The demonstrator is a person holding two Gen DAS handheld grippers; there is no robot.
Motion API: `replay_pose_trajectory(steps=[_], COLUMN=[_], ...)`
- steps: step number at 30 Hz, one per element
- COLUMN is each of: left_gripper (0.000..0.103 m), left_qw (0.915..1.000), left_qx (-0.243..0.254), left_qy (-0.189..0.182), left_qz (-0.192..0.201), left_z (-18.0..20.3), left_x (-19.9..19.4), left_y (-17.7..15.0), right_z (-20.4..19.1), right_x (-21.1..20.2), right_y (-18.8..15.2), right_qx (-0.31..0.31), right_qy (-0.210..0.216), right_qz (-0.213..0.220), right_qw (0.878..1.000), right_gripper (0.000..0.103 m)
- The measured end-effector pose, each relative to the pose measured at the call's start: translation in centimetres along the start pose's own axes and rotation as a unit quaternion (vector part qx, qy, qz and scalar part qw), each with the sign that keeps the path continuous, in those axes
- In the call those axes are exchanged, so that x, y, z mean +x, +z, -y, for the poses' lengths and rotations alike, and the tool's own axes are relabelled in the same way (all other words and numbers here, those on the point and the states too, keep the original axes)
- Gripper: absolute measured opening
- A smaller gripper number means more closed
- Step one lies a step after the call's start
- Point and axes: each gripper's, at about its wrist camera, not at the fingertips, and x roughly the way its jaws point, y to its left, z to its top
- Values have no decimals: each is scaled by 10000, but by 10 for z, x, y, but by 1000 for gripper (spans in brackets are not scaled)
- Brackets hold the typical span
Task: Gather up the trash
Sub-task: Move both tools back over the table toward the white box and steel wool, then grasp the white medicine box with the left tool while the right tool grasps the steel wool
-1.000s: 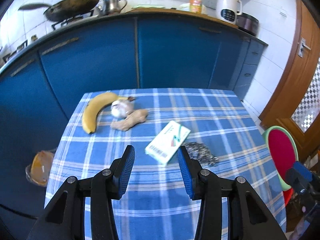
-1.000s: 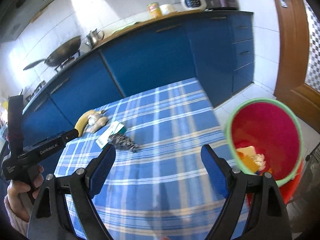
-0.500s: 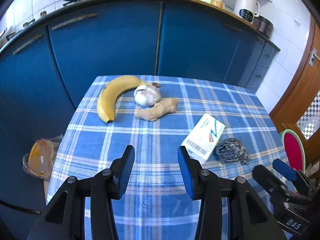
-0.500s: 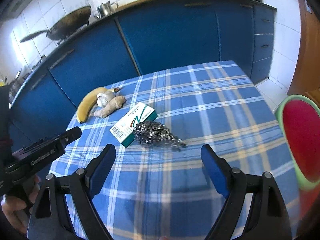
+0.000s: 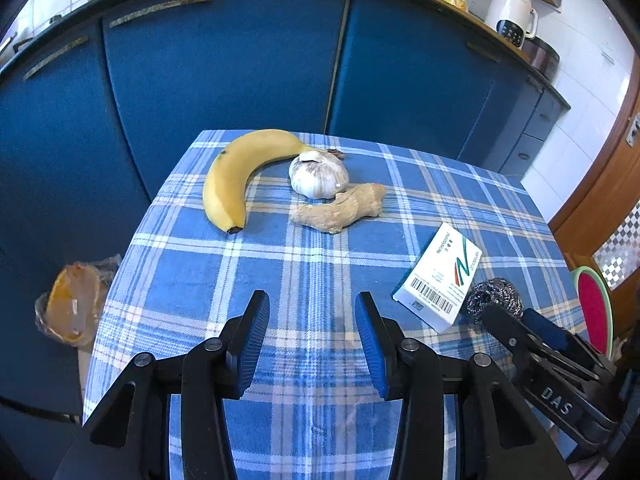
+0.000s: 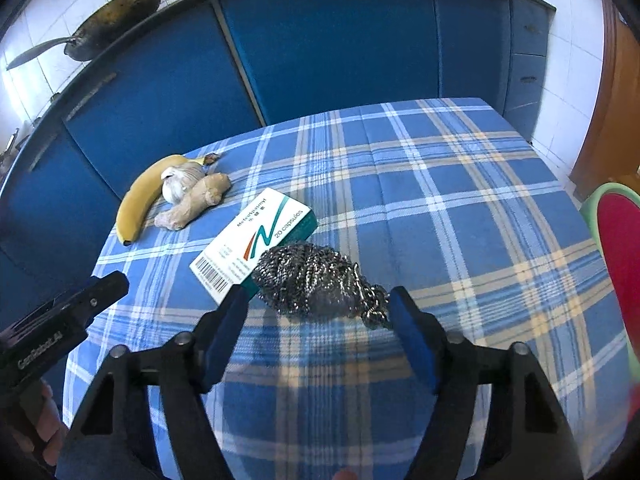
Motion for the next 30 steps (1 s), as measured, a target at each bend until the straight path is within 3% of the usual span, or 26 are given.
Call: replay_pose_trajectory(steps=[13, 15, 30], left_gripper=[46, 46, 64], left_qw=[9992, 9988, 9904], left_qx=[305, 389, 1232], left_qy=[-239, -296, -613], left_qz=[22, 32, -155], left_z=[28, 35, 82], left_x=[3, 4, 29], left_y=[4, 4, 0], right_z=[11, 15, 52], right_x=[-3, -12, -58], right_y=[2, 2, 0], right_qx=[59, 17, -104], right_qy=[359, 366, 111], right_qz=[-42, 51, 387], right_qw=[9993, 9993, 9991], right_gripper=[29, 14, 13])
